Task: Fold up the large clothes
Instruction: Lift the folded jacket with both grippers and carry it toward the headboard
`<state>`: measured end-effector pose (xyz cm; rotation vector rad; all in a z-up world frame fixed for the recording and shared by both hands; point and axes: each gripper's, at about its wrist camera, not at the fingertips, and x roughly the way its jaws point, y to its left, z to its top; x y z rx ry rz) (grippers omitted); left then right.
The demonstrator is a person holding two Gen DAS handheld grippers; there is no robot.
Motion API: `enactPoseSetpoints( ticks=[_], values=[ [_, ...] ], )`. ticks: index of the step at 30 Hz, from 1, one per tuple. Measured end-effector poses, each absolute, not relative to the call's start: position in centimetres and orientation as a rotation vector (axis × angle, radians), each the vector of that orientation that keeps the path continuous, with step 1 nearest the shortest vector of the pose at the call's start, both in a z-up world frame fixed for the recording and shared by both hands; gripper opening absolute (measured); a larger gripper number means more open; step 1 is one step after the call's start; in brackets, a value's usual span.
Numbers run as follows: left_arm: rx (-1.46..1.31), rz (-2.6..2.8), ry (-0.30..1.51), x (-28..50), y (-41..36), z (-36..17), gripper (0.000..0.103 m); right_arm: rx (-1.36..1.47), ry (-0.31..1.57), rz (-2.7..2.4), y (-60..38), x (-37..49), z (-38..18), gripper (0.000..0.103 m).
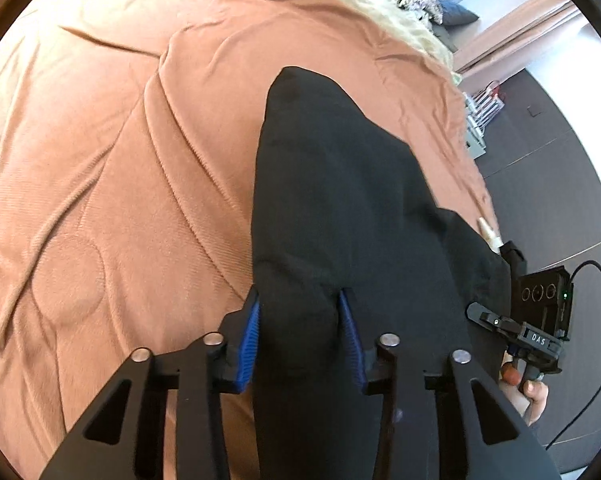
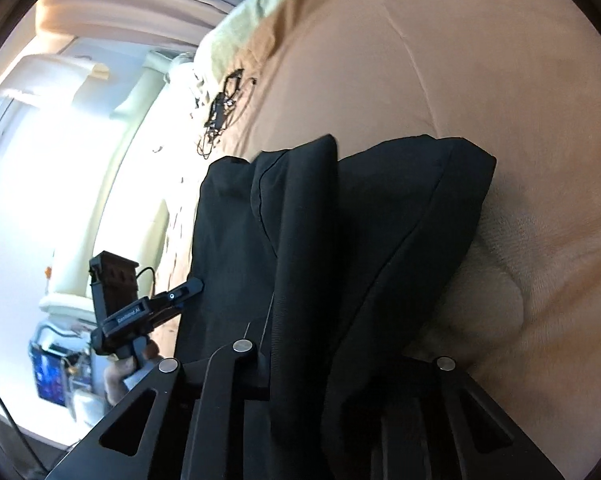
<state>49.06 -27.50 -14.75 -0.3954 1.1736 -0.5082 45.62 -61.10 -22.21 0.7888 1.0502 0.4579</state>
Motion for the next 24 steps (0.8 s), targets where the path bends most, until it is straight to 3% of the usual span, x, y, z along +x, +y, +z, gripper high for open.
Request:
enactPoseSetpoints(
  ticks=[3, 24],
  values=[
    [-0.399, -0.524, 1.139, 48.0, -27.4, -12.7, 0.030, 0.746, 1.021, 0.442, -60.5, 44.8, -20.2, 0.018],
    [-0.409, -0.609, 0.839, 33.2, -22.8, -0.5, 0.023, 0.583, 0.754, 0.441, -55.4, 30.6, -5.1, 0.018]
  ],
)
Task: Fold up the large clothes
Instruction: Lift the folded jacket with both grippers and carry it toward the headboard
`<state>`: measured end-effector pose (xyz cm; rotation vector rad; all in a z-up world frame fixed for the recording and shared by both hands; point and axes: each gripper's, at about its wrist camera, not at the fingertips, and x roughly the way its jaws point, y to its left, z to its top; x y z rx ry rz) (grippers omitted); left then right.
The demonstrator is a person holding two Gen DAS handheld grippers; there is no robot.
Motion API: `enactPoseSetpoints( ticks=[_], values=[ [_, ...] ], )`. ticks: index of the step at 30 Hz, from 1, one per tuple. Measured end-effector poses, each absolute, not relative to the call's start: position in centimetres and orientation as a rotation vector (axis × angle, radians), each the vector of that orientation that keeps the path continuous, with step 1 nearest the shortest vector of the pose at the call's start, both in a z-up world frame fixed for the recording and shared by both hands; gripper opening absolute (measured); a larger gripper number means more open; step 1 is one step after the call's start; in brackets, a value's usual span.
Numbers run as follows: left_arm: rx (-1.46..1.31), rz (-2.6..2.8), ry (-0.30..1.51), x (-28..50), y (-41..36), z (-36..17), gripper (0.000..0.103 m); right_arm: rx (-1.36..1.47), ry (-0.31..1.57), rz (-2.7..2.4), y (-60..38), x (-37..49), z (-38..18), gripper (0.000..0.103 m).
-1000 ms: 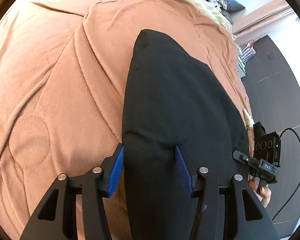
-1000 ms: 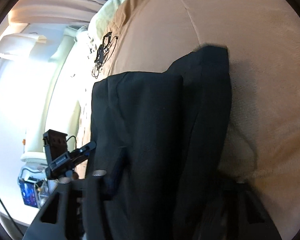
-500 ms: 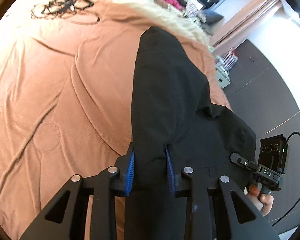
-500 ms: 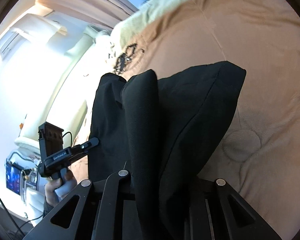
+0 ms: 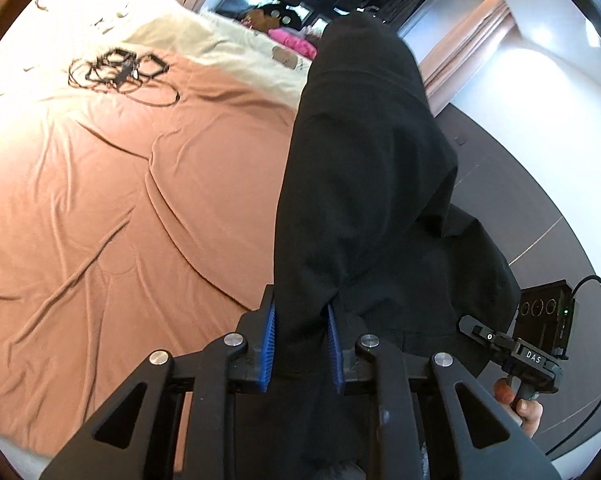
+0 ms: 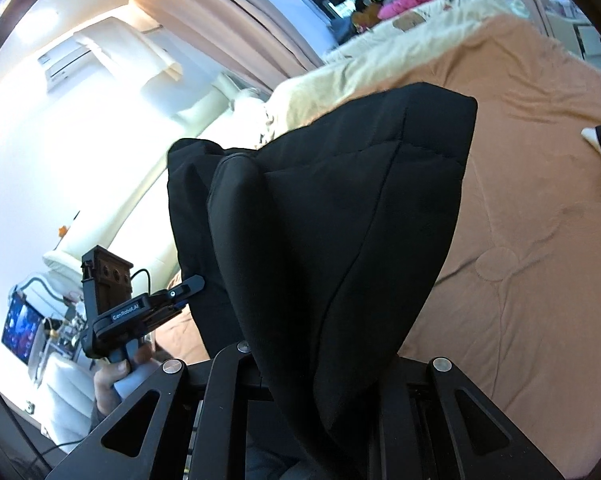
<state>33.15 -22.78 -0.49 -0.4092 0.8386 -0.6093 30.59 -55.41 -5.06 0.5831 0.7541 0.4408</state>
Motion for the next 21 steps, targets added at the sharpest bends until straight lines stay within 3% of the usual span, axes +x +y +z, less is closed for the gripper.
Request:
enactPoseSetpoints(
  ticks=[21],
  values=[
    [-0.445, -0.610, 0.585, 21.0, -13.2, 9.3, 0.021, 0.405, 0.575, 0.559, -46.1, 20.5, 5.3, 0.017]
  ],
)
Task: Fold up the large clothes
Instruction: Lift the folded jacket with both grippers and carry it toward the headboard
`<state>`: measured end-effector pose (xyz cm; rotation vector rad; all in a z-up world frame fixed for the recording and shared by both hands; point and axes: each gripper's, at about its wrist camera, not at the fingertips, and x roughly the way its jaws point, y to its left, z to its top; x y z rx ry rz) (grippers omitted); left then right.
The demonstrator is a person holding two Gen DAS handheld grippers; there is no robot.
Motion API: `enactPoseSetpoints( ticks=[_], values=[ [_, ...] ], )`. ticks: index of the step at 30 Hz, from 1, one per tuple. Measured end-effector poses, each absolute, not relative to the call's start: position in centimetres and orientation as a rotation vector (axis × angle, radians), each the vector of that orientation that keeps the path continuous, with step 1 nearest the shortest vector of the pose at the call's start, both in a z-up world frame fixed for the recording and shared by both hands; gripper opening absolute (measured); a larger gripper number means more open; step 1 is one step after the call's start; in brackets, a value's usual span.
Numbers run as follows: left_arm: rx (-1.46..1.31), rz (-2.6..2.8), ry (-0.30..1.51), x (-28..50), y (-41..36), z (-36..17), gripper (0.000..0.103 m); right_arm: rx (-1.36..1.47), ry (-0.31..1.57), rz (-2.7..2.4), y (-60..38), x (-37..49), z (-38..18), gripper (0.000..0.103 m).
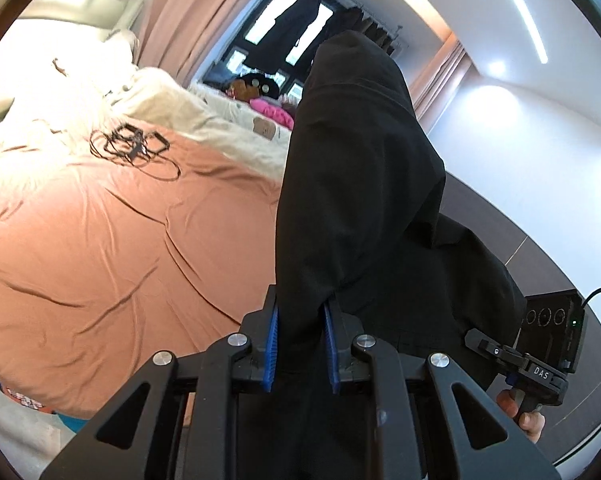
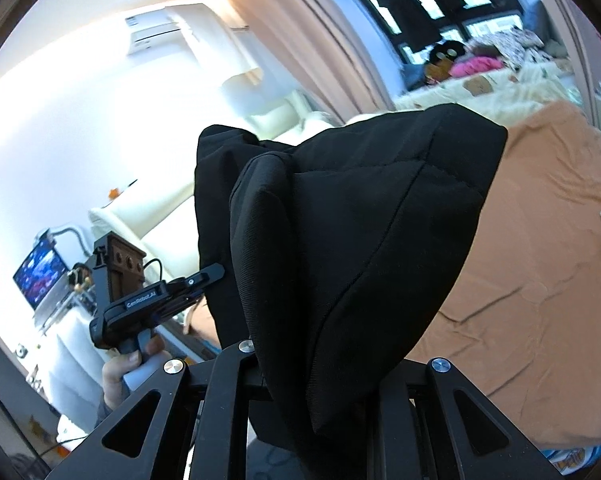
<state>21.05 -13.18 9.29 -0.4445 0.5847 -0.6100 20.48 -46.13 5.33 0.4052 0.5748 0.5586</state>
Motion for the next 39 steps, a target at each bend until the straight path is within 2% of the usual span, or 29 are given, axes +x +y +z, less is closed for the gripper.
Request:
enactPoseSetpoints(
  ticks=[5, 17, 39],
  values=[
    [-0.460, -0.584, 0.534, 19.1, -9.7, 10.4, 0.021, 0.368, 0.547, 0.601, -43.2, 19.3, 7.1, 0.017],
    [-0.504, -0.495, 0.466, 14.3, -0.4, 11.0, 0.021, 0.322, 0.531, 0.712, -36.4, 19.6, 7.1, 0.017],
    [-0.612, -0.300, 0.380, 13.5, 17.1, 8.4, 0.021, 0.228, 0.567, 0.884, -22.4, 23.9, 5.5, 0.017]
  ],
)
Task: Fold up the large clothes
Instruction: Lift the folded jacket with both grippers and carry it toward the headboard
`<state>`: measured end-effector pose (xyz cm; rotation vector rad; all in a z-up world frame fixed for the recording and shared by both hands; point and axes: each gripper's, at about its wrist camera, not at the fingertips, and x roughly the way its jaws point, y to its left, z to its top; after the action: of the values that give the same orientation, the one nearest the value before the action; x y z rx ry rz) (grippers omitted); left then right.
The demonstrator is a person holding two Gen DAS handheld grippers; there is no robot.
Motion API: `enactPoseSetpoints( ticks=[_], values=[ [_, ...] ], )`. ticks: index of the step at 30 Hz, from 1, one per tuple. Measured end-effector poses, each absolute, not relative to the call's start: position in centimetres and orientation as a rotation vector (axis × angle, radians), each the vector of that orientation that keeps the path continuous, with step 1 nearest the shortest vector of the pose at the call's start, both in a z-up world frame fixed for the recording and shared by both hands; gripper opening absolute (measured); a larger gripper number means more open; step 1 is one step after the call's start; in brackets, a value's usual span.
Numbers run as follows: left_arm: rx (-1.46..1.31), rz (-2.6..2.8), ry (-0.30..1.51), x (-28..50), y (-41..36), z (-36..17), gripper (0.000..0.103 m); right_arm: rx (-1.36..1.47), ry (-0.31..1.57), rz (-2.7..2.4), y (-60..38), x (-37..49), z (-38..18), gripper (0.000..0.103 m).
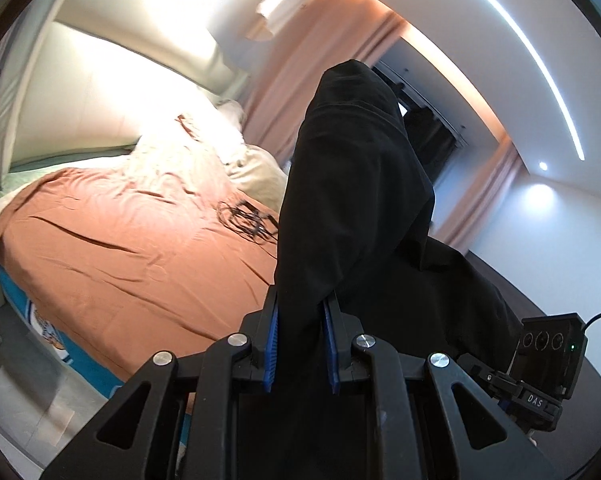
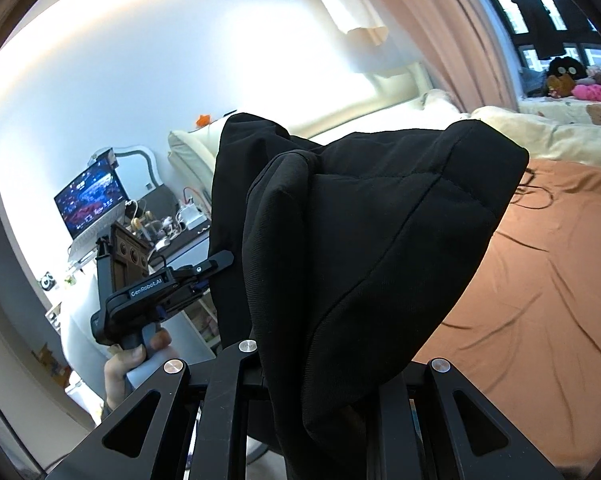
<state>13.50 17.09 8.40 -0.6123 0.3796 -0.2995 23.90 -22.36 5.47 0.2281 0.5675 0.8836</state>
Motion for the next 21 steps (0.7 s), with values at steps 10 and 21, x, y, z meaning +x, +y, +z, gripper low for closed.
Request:
enactPoseSetpoints(
  ticks=[10, 21],
  values=[
    [-0.662, -0.188, 0.364, 17.0, 24.6, 6.1, 0.021, 0.218, 0.613, 0.972, -15.2, 28.9, 2.9, 0.017],
    [-0.678, -0.071, 0.405, 23.0, 32.5, 3.5, 0.021, 0.172, 0.687, 1.057, -5.7, 35.2, 0.1, 0.017]
  ],
)
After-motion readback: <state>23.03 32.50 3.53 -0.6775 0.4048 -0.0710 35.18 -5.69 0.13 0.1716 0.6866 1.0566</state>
